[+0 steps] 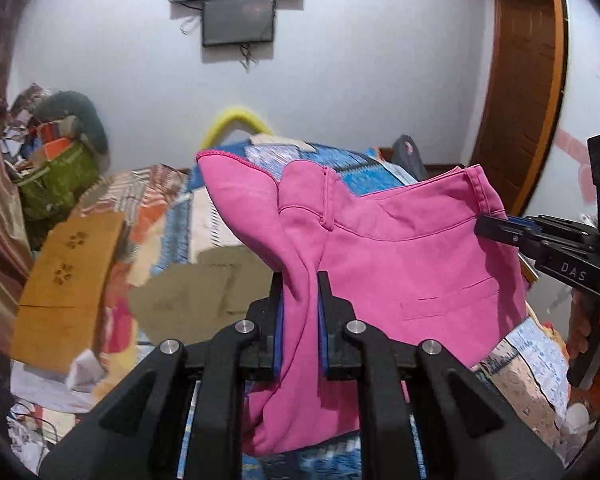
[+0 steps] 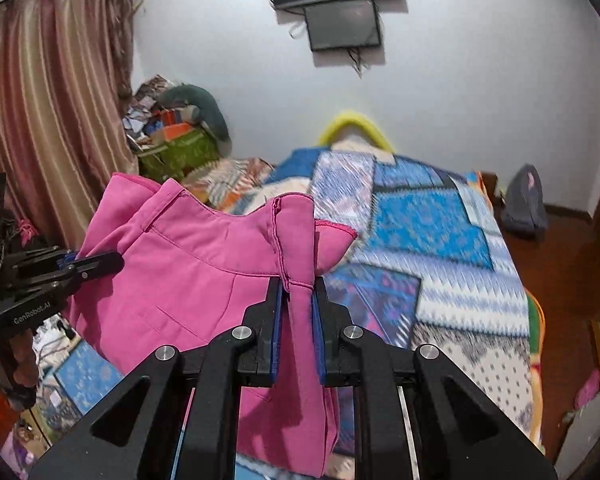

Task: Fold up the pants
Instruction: 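Carry the pink pants over the olive-green pants with both grippers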

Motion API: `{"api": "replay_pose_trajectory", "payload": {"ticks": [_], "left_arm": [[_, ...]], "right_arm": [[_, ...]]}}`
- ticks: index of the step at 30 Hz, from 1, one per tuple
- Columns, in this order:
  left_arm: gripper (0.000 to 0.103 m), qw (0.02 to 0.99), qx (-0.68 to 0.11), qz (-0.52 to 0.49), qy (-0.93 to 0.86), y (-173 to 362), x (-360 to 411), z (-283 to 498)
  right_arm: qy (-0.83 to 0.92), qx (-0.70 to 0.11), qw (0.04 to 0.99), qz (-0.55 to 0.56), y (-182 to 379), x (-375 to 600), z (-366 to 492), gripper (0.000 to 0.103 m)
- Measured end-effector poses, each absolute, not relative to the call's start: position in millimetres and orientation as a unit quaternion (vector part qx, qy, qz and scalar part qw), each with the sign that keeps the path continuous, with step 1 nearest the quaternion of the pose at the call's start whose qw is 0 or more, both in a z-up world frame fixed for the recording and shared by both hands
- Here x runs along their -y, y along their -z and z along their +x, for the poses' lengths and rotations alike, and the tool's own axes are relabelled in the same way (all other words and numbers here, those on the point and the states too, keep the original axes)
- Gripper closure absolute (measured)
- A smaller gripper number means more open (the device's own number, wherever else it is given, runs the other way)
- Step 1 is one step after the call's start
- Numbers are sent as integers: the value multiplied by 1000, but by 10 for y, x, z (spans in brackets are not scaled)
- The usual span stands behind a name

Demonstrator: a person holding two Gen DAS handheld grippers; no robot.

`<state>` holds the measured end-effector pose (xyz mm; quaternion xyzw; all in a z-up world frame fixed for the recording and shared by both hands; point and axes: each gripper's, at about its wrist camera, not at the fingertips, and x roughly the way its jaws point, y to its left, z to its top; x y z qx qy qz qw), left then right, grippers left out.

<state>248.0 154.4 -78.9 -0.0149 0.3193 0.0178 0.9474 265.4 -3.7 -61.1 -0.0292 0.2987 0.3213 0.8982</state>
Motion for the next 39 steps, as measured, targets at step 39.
{"api": "replay_pose_trajectory", "payload": {"ticks": [39], "left_arm": [[86,883,-451,-66,-110,2780,-3395,3861]], "right_arm": [[-350,-396,838,-133,2181,-1974,4184,91]]}}
